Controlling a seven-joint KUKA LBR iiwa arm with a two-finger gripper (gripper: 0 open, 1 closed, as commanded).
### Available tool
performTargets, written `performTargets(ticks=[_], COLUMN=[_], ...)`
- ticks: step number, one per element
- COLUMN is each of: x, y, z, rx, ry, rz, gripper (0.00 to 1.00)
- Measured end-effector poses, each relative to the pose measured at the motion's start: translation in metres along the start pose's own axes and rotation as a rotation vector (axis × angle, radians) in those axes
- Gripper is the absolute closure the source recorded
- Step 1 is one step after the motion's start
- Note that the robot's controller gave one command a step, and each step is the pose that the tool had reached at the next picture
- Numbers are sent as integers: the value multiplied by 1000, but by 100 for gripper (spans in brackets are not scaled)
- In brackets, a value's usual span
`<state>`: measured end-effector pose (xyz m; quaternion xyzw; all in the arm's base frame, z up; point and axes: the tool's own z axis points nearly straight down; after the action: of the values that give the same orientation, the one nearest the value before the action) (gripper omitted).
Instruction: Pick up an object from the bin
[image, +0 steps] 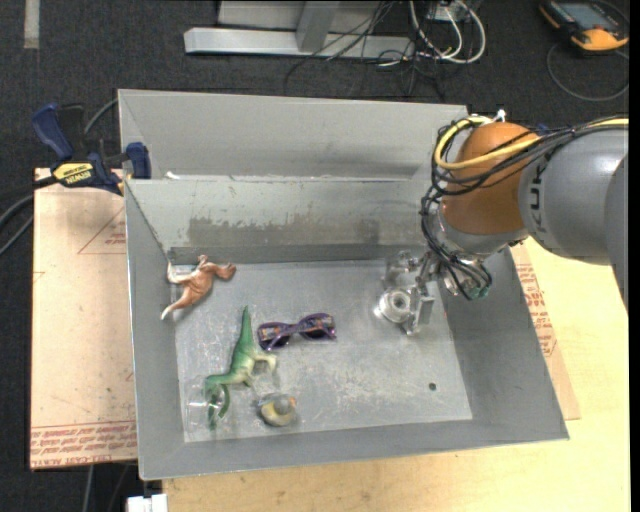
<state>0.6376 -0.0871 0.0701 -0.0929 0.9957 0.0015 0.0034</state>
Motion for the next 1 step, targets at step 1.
performTargets(ticks=[1], x=[0], y=[0], z=[0], rx=[0], ry=[0], rz=[0], gripper=[100])
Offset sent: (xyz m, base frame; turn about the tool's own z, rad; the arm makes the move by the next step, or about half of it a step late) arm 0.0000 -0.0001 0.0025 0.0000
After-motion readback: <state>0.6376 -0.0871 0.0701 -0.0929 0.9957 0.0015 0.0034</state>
